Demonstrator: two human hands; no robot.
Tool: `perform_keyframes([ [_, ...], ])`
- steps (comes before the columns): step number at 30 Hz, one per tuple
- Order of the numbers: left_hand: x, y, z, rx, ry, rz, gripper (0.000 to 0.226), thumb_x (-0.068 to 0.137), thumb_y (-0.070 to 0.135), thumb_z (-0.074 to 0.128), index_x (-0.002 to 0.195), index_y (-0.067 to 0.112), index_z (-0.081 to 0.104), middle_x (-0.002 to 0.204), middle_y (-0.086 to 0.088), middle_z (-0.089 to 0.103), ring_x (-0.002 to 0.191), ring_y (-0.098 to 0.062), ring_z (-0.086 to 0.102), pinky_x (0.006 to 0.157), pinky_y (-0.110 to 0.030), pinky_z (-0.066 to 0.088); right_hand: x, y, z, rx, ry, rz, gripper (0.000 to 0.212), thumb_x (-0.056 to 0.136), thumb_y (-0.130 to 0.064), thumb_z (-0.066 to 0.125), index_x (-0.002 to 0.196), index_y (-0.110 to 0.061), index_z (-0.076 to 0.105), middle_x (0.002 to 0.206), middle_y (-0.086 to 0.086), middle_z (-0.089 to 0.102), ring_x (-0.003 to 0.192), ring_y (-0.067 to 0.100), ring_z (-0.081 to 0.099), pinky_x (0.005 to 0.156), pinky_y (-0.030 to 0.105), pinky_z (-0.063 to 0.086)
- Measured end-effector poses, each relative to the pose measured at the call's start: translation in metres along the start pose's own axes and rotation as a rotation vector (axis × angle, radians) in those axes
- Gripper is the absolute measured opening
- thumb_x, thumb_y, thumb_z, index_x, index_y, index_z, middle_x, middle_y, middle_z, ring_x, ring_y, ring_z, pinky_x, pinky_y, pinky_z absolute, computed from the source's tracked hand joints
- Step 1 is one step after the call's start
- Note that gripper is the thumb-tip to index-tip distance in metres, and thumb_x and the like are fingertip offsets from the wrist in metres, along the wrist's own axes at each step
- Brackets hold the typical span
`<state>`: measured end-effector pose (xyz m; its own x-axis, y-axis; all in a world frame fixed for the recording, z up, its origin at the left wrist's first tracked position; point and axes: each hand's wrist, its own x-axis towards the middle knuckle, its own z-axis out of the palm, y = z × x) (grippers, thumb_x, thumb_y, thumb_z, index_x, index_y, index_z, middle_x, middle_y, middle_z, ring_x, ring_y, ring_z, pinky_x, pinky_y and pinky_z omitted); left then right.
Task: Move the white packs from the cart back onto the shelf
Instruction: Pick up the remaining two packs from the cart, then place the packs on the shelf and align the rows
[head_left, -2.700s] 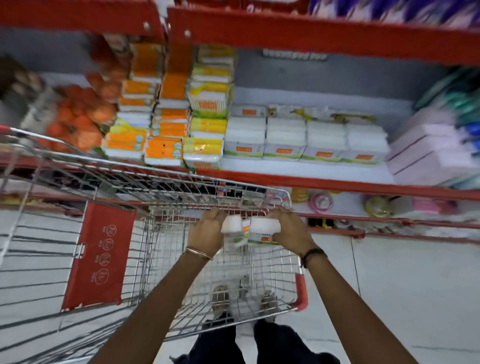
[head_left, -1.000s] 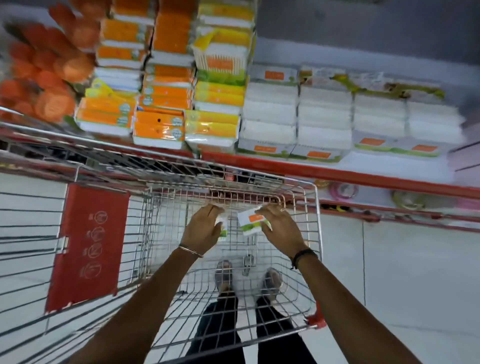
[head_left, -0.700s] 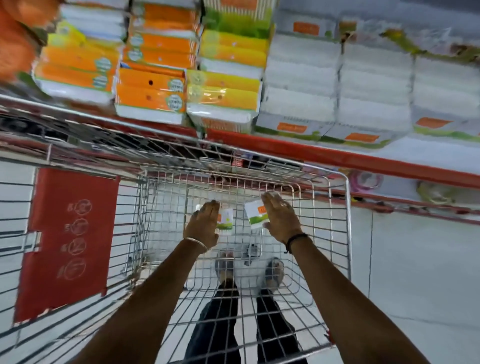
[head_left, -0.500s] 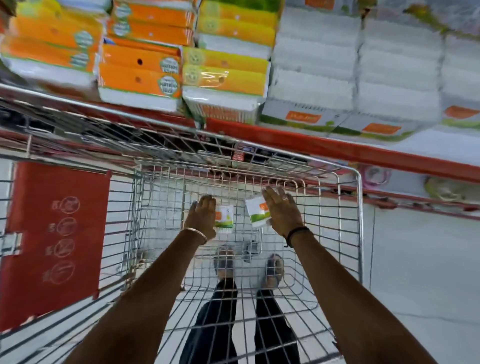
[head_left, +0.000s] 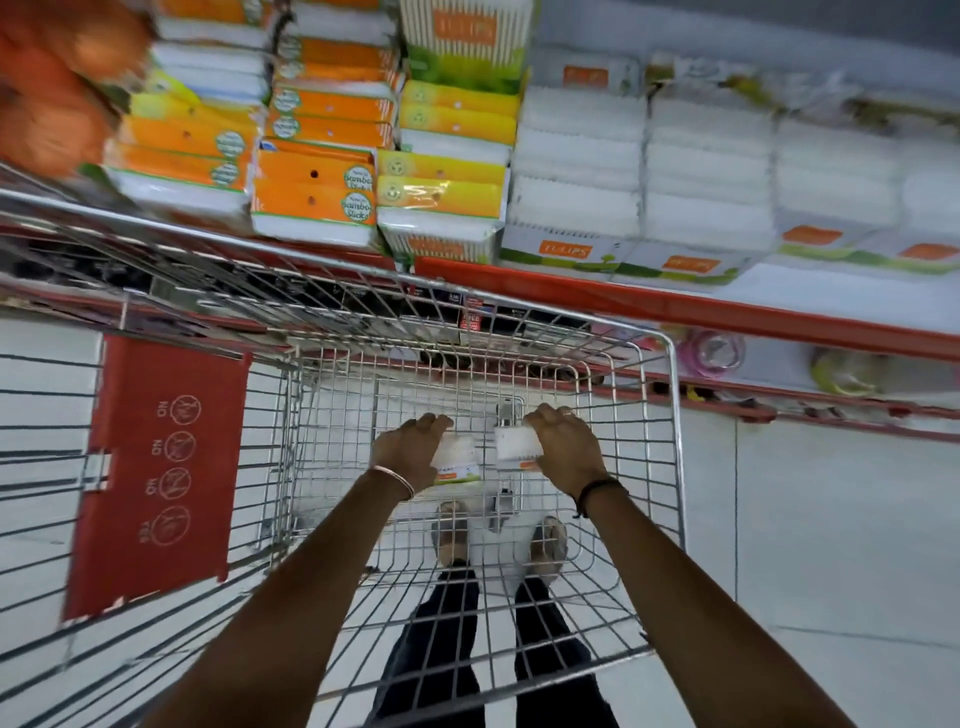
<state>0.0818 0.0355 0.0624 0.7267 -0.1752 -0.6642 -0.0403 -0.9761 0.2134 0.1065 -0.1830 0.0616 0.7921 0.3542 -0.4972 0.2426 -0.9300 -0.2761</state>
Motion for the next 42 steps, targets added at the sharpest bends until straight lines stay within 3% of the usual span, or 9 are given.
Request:
perform_keyframes([
  [5,-0.038,0.023,-0.04,0.121,0.08,-0.021,0.057,0.078,0.02,0.067,0.131,0.022,0.045,0.135,-0.003,0.043,0.122,-0.025,0.048,0.086,-0.046,0.055,-0.035,-0.012,-0.049,0.08,0.075,0.013,0.056,0.072,0.003,0.066,0.124,-0.014,0.053,0.129,0.007,0.054,0.116,0.031,0.051,0.097,0.04,0.044],
  [11,-0.08,0.061,-0.099,0.109,0.205,-0.024,0.055,0.078,0.014,0.064,0.129,0.022,0.046,0.134,-0.003,0.044,0.119,-0.027,0.048,0.085,-0.044,0.055,-0.081,-0.01,-0.126,0.135,0.15,0.056,0.061,0.072,-0.009,0.075,0.127,-0.017,0.051,0.137,0.007,0.049,0.124,0.029,0.048,0.101,0.037,0.043],
  [16,-0.105,0.106,-0.148,0.118,0.316,0.011,0.056,0.081,0.022,0.065,0.133,0.022,0.043,0.142,-0.002,0.036,0.126,-0.027,0.043,0.084,-0.045,0.052,-0.111,0.005,-0.185,0.156,0.287,0.039,0.06,0.066,-0.006,0.078,0.121,-0.018,0.057,0.125,0.005,0.055,0.116,0.028,0.052,0.098,0.034,0.043],
  [20,-0.114,0.145,-0.181,0.126,0.425,0.063,0.054,0.082,0.02,0.065,0.132,0.025,0.045,0.138,-0.001,0.037,0.125,-0.023,0.043,0.082,-0.043,0.056,-0.131,0.032,-0.224,0.175,0.352,0.072,0.059,0.07,-0.001,0.074,0.122,-0.019,0.054,0.135,0.009,0.049,0.125,0.03,0.042,0.103,0.036,0.039],
  [24,-0.112,0.189,-0.21,0.136,0.518,0.1,0.057,0.079,0.013,0.065,0.133,0.019,0.046,0.137,-0.004,0.04,0.124,-0.024,0.043,0.086,-0.042,0.055,-0.149,0.068,-0.259,0.159,0.396,0.09,0.056,0.073,-0.001,0.072,0.123,-0.017,0.053,0.129,0.006,0.049,0.12,0.031,0.043,0.095,0.036,0.042],
  [29,-0.097,0.244,-0.234,0.103,0.564,0.175,0.058,0.079,0.012,0.066,0.133,0.021,0.046,0.129,-0.003,0.043,0.121,-0.023,0.042,0.079,-0.043,0.057,-0.157,0.118,-0.288,0.168,0.459,0.146,0.055,0.072,0.001,0.072,0.121,-0.016,0.054,0.124,0.007,0.051,0.117,0.028,0.044,0.088,0.034,0.044],
  [36,-0.058,0.316,-0.241,0.104,0.568,0.282,0.06,0.077,-0.001,0.062,0.132,0.017,0.047,0.126,-0.006,0.043,0.118,-0.025,0.042,0.075,-0.042,0.057,-0.149,0.183,-0.31,0.154,0.528,0.233,0.055,0.072,0.001,0.075,0.121,-0.013,0.055,0.124,0.009,0.053,0.119,0.032,0.045,0.093,0.036,0.044],
  [42,-0.027,0.351,-0.233,0.118,0.607,0.258,0.057,0.076,-0.007,0.059,0.129,0.013,0.05,0.125,-0.008,0.043,0.116,-0.026,0.043,0.075,-0.039,0.055,-0.135,0.22,-0.306,0.122,0.534,0.286,0.056,0.07,0.002,0.076,0.119,-0.017,0.056,0.122,0.007,0.056,0.118,0.03,0.047,0.093,0.037,0.047],
])
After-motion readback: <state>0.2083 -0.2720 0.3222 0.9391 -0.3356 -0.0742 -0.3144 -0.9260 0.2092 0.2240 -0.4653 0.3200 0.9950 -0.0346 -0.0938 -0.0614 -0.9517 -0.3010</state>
